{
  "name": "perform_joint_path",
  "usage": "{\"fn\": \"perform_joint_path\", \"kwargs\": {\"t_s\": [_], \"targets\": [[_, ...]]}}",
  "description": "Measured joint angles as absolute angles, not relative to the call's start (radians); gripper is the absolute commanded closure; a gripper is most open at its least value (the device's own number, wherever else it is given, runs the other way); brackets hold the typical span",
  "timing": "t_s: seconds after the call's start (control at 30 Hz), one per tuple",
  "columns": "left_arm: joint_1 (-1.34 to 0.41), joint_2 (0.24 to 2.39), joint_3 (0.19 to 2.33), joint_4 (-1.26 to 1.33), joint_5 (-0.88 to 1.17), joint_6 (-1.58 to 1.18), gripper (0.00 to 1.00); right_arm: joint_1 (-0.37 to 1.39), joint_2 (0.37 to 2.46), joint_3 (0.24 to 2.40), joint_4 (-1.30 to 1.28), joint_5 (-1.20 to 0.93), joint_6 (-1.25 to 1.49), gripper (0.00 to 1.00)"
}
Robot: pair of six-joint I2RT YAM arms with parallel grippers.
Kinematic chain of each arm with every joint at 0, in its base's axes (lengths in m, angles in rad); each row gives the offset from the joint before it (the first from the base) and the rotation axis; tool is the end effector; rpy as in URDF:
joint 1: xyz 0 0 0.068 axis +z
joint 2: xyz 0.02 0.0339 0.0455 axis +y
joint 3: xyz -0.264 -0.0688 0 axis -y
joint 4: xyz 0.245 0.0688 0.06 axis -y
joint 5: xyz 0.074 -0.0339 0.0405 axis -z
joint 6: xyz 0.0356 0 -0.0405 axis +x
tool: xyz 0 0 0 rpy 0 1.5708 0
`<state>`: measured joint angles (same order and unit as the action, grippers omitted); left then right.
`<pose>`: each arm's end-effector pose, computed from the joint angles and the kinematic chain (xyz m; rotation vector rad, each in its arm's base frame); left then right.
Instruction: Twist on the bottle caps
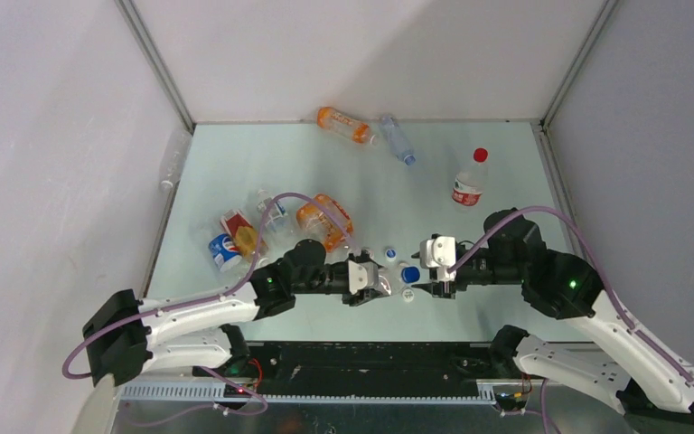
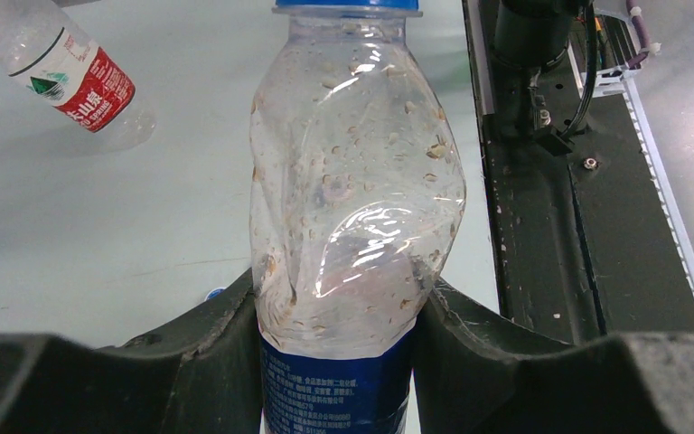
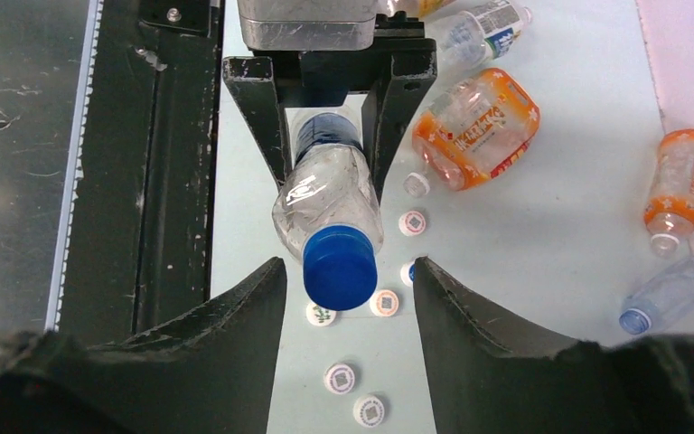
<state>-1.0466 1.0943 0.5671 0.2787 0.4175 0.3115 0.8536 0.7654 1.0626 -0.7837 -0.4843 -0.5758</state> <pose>0.1097 -0.2186 0.2505 1.4112 1.2589 -0.8905 0.0793 0.1161 0.3762 -1.5663 1.3419 0.6692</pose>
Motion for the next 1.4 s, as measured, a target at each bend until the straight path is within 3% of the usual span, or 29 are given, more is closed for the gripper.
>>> {"fn": "perform_joint_path", "kwargs": {"t_s": [0.23, 0.5, 0.7, 0.9, 1.0, 1.07, 1.23, 1.3, 1.4], "targets": [[-1.047, 1.094, 0.567, 0.279, 0.427, 0.324, 0.76, 0.854, 0.789, 1.063, -0.784, -0.505, -0.576, 0.53], [-1.047, 1.094, 0.567, 0.282, 0.426, 0.325, 0.77, 0.854, 0.806, 1.062, -0.785, -0.518, -0.574, 0.71], [-1.047, 1.094, 0.567, 0.286, 0.410, 0.326, 0.77, 0.854, 0.822, 1.062, -0.775, -0.498, -0.513, 0.98], [-1.053, 1.093, 0.524, 0.390, 0.273, 0.356, 0.76, 0.853, 0.855, 1.063, -0.692, -0.337, -0.167, 0.99], [-1.070, 1.093, 0.486, 0.456, 0.147, 0.391, 0.76, 0.853, 0.890, 1.063, -0.657, -0.223, 0.097, 0.91], [-1.083, 1.095, 0.467, 0.482, 0.065, 0.414, 0.76, 0.851, 0.911, 1.062, -0.640, -0.157, 0.256, 0.79], [-1.096, 1.103, 0.456, 0.524, -0.037, 0.428, 0.78, 0.844, 0.904, 1.041, -0.588, -0.093, 0.421, 0.33], [-1.091, 1.103, 0.457, 0.534, -0.052, 0.416, 0.78, 0.844, 0.871, 1.029, -0.575, -0.094, 0.397, 0.25], [-1.054, 1.100, 0.458, 0.528, -0.030, 0.369, 0.78, 0.844, 0.809, 1.023, -0.562, -0.102, 0.297, 0.23]]}}
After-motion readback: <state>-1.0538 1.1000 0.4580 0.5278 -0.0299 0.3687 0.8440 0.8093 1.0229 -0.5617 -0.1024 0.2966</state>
